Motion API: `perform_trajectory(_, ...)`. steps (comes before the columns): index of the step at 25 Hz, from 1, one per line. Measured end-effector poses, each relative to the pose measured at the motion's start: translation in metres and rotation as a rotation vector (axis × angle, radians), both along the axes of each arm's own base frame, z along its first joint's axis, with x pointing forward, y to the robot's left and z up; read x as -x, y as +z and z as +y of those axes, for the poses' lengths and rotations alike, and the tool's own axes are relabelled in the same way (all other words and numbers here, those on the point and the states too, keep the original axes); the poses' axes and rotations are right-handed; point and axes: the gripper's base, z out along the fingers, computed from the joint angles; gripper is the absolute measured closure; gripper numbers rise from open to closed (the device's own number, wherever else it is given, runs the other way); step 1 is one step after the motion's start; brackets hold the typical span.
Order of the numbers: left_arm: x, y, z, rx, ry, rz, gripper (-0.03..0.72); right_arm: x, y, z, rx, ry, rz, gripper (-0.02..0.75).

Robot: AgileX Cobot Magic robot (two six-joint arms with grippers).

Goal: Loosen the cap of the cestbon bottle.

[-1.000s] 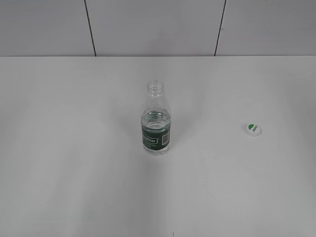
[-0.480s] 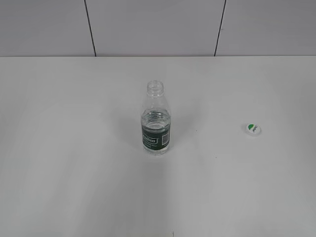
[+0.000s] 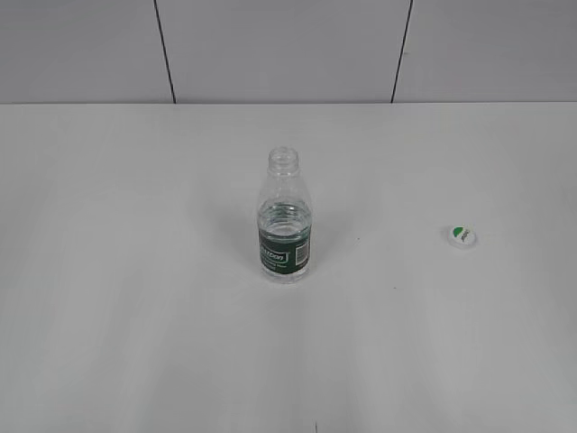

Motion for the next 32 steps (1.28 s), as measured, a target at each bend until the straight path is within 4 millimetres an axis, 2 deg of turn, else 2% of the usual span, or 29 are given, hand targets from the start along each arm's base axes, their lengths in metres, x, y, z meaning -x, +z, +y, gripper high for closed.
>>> perform_trajectory(3,0.0,0.0,0.0,0.0,0.0,0.0,0.249,0.012,-0.02,0.0,0.002,0.001,-0.033,0.15)
perform_trajectory(6,0.0,0.0,0.0,0.0,0.0,0.001,0.249,0.013,-0.03,0.001,0.0,0.005,-0.024,0.151)
perform_trajectory(12,0.0,0.0,0.0,0.0,0.0,0.001,0.249,0.005,-0.042,0.001,0.023,0.026,0.026,0.151)
perform_trajectory(20,0.0,0.0,0.0,0.0,0.0,0.001,0.249,-0.025,-0.083,0.002,0.019,0.034,0.13,0.152)
perform_trajectory(32,0.0,0.0,0.0,0.0,0.0,0.0,0.249,-0.029,-0.085,0.002,0.017,0.036,0.107,0.153)
